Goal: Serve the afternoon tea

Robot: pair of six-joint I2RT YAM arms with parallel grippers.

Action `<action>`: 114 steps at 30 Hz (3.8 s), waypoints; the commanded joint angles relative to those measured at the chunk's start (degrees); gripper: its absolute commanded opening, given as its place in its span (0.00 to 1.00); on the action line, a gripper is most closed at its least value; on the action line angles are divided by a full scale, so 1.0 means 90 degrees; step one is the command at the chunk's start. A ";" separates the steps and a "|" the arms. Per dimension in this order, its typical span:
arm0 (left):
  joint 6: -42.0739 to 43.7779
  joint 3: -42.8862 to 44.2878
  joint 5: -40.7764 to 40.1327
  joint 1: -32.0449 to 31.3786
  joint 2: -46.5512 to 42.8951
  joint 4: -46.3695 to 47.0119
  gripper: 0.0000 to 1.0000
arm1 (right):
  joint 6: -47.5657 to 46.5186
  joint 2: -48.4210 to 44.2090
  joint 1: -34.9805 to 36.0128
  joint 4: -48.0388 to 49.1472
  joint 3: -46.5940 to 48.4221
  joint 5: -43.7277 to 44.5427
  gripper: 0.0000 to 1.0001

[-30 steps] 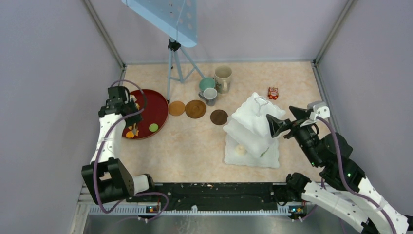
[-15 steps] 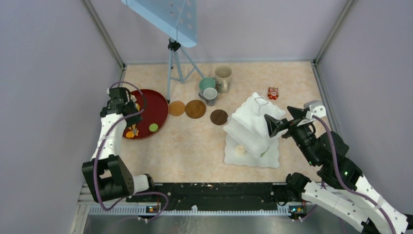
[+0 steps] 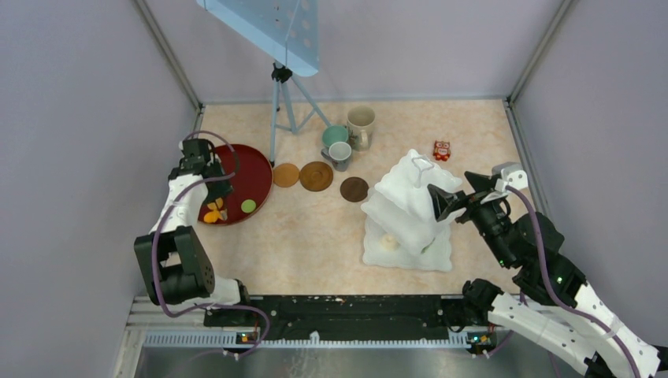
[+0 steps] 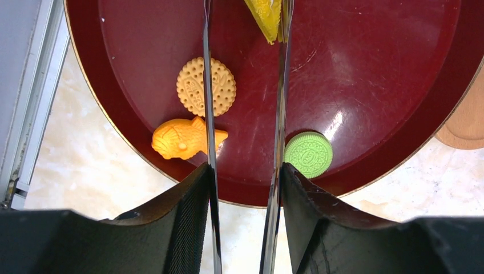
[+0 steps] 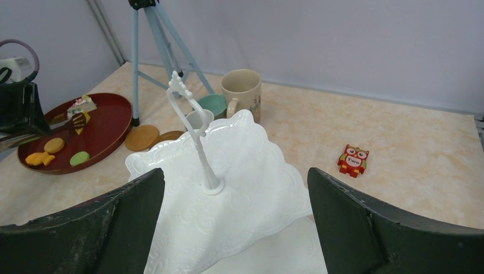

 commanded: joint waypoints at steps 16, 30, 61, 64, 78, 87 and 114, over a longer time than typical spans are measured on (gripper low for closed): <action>0.0221 0.0565 0.0067 -0.0007 -0.0050 0.0115 0.30 | 0.0201 0.0083 0.0089 0.0147 0.0116 0.0127 0.94; 0.0510 0.0712 0.1225 -0.0042 -0.1125 -0.0671 0.23 | 0.0260 0.0015 0.0087 0.0030 0.0351 0.0357 0.93; 0.1797 0.0919 0.4411 -0.4320 -0.3282 -0.0824 0.27 | -0.0607 0.0940 0.0087 0.1235 0.1454 0.1945 0.93; 0.1810 0.0862 0.4202 -0.4784 -0.3272 -0.0828 0.27 | -0.0609 0.0989 0.0086 0.1312 0.1499 0.2024 0.93; 0.1772 0.1182 0.4259 -0.6406 -0.2422 -0.0736 0.25 | -0.0821 0.0904 0.0087 0.1238 0.1624 0.2279 0.92; 0.1393 0.1198 0.3933 -0.7212 -0.2018 -0.0134 0.25 | -0.0863 0.0758 0.0087 0.1229 0.1539 0.2244 0.92; 0.0887 0.1820 0.2236 -0.8278 -0.0253 0.0942 0.30 | -0.0785 0.0409 0.0087 0.1061 0.1271 0.2111 0.92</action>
